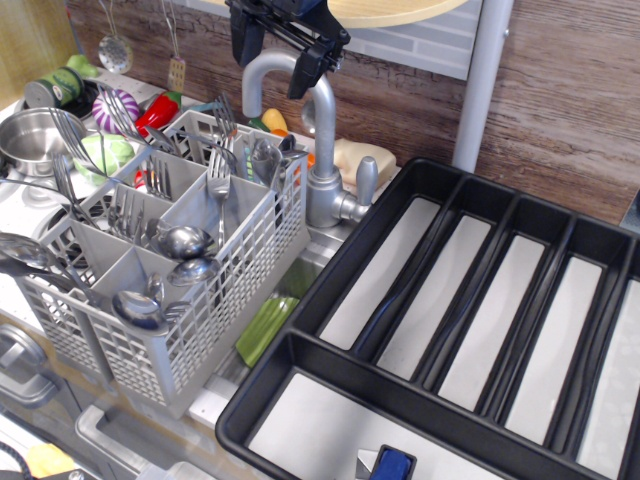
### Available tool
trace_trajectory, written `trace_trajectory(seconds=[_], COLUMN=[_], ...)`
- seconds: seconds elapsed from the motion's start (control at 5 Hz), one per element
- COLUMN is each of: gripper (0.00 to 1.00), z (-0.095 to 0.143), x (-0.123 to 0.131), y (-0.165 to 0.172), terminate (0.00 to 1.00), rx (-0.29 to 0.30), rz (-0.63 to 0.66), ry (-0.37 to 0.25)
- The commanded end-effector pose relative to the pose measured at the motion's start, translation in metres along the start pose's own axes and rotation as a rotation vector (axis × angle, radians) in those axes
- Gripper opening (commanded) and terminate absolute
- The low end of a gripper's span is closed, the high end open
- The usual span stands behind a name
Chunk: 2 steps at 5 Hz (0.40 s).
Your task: Put small spoon from basket to tray
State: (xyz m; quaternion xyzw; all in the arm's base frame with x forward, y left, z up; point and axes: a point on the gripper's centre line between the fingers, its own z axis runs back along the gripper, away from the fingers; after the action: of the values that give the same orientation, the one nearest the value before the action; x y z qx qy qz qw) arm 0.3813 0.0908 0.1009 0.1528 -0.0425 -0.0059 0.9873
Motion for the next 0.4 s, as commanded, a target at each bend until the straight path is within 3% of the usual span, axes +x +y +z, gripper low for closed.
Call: trace_trajectory(seconds=[0.0, 0.2], gripper=[1.00, 1.00], z=[0.000, -0.012], x=[0.000, -0.001], y=[0.000, -0.004], terminate=[0.00, 0.00], rx=[0.000, -0.036], rz=[0.000, 0.033], ry=[0.000, -0.005])
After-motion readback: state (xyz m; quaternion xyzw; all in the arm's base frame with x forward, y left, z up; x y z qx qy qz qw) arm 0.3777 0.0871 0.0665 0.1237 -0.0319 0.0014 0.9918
